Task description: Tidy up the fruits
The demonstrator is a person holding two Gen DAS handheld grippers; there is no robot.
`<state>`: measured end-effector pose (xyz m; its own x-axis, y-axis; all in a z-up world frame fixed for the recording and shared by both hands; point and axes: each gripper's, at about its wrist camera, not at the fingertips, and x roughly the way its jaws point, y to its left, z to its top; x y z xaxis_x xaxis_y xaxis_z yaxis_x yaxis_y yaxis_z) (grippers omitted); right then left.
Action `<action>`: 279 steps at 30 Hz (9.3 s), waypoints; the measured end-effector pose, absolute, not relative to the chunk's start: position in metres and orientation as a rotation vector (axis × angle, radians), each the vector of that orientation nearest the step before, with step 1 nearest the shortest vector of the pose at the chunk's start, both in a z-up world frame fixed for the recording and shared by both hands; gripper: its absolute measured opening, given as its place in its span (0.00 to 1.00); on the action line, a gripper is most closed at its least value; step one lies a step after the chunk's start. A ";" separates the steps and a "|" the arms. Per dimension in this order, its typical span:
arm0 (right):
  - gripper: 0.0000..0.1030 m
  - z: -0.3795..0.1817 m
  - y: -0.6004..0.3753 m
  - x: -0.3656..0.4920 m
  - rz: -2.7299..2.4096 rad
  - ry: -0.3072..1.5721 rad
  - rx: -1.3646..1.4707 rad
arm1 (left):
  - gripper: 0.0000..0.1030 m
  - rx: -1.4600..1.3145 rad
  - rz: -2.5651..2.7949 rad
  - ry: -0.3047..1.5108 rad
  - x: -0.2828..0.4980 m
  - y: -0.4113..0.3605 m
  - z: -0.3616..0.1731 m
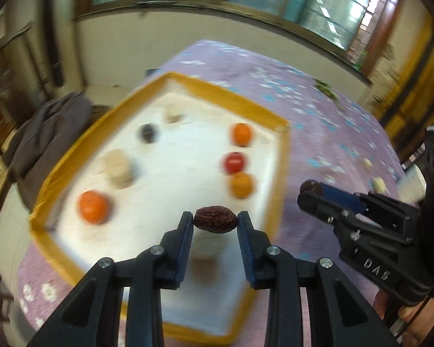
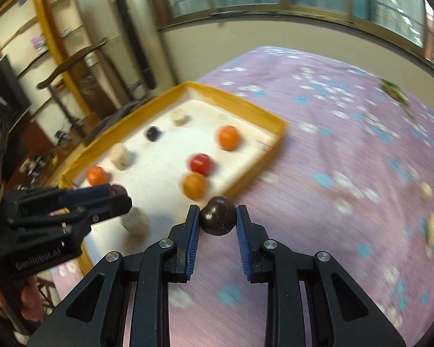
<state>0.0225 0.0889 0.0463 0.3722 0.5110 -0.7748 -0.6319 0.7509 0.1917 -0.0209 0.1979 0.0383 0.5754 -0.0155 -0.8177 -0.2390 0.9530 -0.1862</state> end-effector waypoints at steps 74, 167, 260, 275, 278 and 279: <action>0.33 0.054 -0.005 0.002 0.458 0.904 -0.093 | 0.83 -0.062 0.149 0.851 -0.001 0.147 0.044; 0.34 0.034 -0.210 0.009 0.128 0.837 0.158 | 0.27 -0.028 -0.332 0.966 0.131 -0.058 0.022; 0.36 0.020 0.132 0.130 0.276 1.005 -0.002 | 0.50 -0.065 -0.039 1.025 0.167 0.265 -0.003; 0.50 0.051 0.101 0.013 0.335 0.883 -0.074 | 0.95 -0.041 0.133 0.828 0.049 0.267 0.039; 0.56 0.051 0.097 -0.016 0.347 0.855 -0.119 | 1.00 -0.057 0.179 0.776 0.013 0.257 0.043; 0.62 0.051 0.095 -0.025 0.351 0.849 -0.131 | 1.00 -0.063 0.194 0.768 0.001 0.252 0.043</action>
<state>-0.0249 0.0952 0.0513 0.6077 0.2513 -0.7534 -0.3548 0.9346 0.0255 0.0008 0.2520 0.0432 0.7022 0.1514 -0.6957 -0.1975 0.9802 0.0139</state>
